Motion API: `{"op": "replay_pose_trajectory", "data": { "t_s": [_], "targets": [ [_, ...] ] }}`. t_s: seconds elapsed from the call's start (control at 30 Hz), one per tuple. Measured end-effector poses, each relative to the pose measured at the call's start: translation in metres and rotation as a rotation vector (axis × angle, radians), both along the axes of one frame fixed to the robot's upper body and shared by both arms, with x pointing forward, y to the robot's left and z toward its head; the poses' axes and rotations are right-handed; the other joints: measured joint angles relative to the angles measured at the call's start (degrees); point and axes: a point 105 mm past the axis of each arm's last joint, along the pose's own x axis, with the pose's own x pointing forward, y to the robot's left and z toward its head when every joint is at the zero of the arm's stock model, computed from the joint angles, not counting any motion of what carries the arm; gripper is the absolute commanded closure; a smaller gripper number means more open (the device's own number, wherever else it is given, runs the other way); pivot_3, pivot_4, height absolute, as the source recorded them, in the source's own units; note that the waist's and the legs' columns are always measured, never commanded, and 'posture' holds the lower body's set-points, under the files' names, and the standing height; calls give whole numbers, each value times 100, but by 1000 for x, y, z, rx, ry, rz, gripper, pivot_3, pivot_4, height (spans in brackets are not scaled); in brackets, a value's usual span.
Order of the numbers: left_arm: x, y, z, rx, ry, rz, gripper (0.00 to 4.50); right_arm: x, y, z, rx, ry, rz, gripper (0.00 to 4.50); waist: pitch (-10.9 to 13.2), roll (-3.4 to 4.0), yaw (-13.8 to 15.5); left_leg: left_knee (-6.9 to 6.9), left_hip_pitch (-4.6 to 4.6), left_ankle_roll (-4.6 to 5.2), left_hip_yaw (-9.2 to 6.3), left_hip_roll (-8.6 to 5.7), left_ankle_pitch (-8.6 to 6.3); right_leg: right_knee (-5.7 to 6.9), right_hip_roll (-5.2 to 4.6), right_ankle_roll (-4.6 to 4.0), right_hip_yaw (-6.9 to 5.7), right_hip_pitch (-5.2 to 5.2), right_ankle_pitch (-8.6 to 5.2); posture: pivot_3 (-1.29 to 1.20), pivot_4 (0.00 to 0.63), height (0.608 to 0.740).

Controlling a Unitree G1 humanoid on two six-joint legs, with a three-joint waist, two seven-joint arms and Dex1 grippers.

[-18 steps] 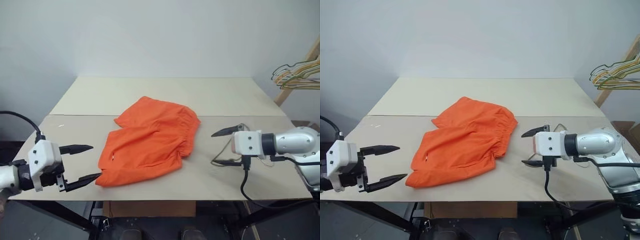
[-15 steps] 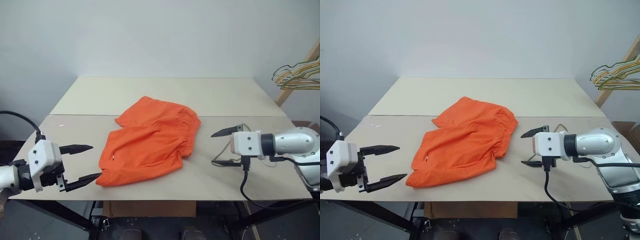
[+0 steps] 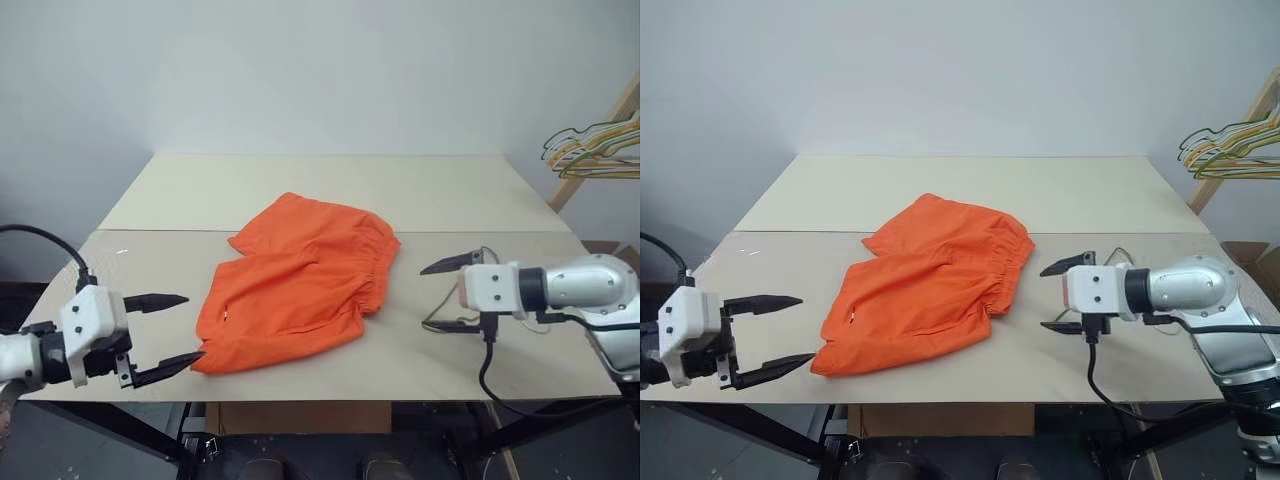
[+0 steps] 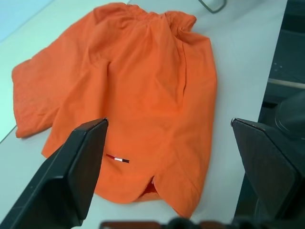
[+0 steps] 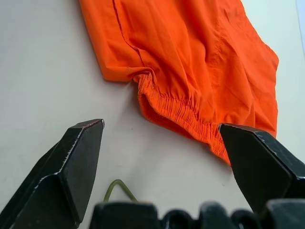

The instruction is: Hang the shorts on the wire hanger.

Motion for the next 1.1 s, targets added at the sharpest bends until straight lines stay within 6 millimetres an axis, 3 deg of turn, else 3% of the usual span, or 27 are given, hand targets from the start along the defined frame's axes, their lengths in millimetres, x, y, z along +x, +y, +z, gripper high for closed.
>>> {"op": "replay_pose_trajectory", "data": {
  "t_s": [0.23, 0.47, 0.67, 0.93, 1.1],
  "targets": [
    [4, -3, -4, 39, 7, -33, 0, 6, 7, -1, 18, -23, 8, 34, 1, 1, -10, 0, 1, 0, 1, 1, 0, 0, 2, -2, 0, -1, 1, 23, 0, 740],
    [-4, 0, -24, 84, 122, -99, 0, 8, 7, -12, -18, -28, -14, 34, 2, 3, -77, -1, -2, 0, 2, 3, 0, 0, 4, -3, 0, -4, 1, -25, 0, 740],
    [5, 9, -43, 127, 201, -131, 0, 3, 29, -33, -21, -41, 24, 34, 3, 4, -180, 1, 0, 0, 2, 17, 0, 0, 25, -10, 3, -4, 4, -59, 0, 740],
    [12, 1, -78, 190, 257, -167, 0, 17, 62, -62, -124, -177, 60, 34, 3, 5, -366, -2, -4, 0, 2, 18, 0, 3, 30, -13, 8, -11, 5, -77, 0, 740],
    [12, 6, -91, 221, 274, -152, 0, 29, 74, -68, -166, -251, 58, 34, 3, 5, -461, -4, -5, -1, -1, 18, 0, 6, 29, -13, 7, -13, 5, -78, 0, 740]
  ]
}}
